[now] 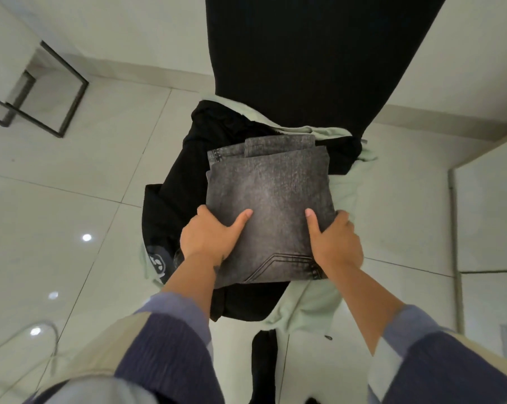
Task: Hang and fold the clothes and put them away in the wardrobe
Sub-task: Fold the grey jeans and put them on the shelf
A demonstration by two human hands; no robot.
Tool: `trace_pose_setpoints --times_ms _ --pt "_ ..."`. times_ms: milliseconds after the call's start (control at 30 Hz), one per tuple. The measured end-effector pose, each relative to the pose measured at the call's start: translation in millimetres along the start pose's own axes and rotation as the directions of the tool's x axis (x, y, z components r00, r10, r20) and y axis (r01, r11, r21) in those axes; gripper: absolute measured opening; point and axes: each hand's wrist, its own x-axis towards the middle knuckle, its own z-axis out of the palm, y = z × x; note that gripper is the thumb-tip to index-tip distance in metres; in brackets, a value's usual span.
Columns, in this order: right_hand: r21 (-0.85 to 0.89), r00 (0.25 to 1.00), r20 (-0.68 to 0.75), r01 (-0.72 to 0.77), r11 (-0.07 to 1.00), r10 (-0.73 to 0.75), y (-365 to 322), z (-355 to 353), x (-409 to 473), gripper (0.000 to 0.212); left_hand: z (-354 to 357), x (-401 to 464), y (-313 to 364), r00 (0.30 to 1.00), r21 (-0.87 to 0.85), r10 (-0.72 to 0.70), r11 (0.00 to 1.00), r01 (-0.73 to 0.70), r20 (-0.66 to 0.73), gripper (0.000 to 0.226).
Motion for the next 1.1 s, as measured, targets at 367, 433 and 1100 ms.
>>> trace_pose_setpoints --times_ms 367,433,1100 --pt "0.264 1.000 0.010 0.010 0.965 -0.013 -0.9 -21.9 -10.1 0.052 -11.9 7.8 1.3 0.967 -0.643 -0.097 0.730 0.231 0.237 0.081" --pt "0.300 0.999 -0.025 0.030 0.953 -0.024 -3.3 -39.3 -16.6 0.047 -26.5 -1.6 12.8 0.980 -0.618 -0.070 0.766 0.173 0.187 0.077" --pt "0.461 0.726 -0.537 -0.173 0.870 0.429 145.4 -361.4 -112.9 0.048 -106.8 -231.8 304.1 0.755 -0.371 0.654 0.711 -0.597 0.039 0.063"
